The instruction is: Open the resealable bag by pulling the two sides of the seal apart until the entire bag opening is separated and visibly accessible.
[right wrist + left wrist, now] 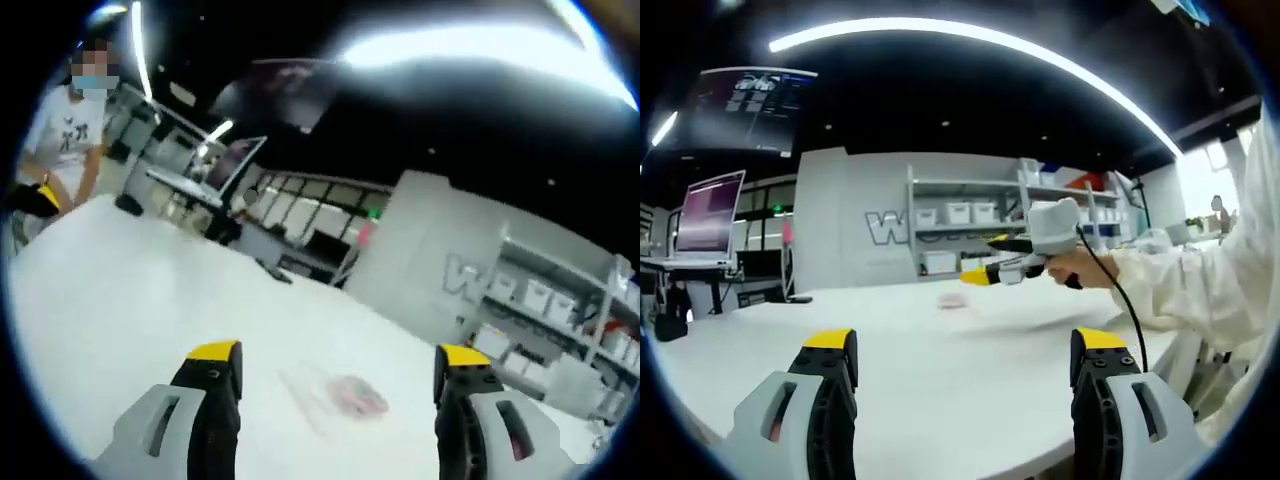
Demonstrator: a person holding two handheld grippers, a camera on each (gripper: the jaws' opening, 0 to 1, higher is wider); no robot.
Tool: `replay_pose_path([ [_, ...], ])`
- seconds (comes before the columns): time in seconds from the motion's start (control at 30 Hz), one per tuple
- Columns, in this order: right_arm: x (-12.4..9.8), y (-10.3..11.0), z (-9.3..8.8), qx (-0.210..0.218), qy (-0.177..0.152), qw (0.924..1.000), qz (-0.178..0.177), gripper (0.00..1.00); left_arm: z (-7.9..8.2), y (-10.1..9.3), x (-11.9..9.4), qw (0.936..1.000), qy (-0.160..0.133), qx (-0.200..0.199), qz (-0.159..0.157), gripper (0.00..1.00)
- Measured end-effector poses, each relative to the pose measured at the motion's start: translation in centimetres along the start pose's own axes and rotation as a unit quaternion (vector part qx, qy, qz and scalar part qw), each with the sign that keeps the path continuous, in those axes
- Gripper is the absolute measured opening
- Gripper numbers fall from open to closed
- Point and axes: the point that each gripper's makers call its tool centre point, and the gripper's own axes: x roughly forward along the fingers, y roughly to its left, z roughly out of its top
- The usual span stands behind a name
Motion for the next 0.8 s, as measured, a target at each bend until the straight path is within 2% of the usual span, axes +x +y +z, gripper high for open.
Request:
replay_pose_path([
  [0.17, -0.3, -0.1, -0.3, -0.01, 0.007, 0.9999, -0.008, 0.77, 0.0, 0.1, 0.0, 1.0, 0.0, -0.001, 0.003, 0.87],
  [0.6, -1.2, 0.0, -0.8, 0.02, 0.009, 0.9997, -0.015, 0.76, 0.2, 0.3, -0.1, 1.0, -0.004, -0.001, 0.003, 0.87],
  [0.8, -1.9, 0.0, -0.4, 0.032, 0.005, 0.9994, -0.014, 0.77, 0.3, 0.3, -0.2, 1.0, -0.005, 0.001, 0.002, 0.87],
])
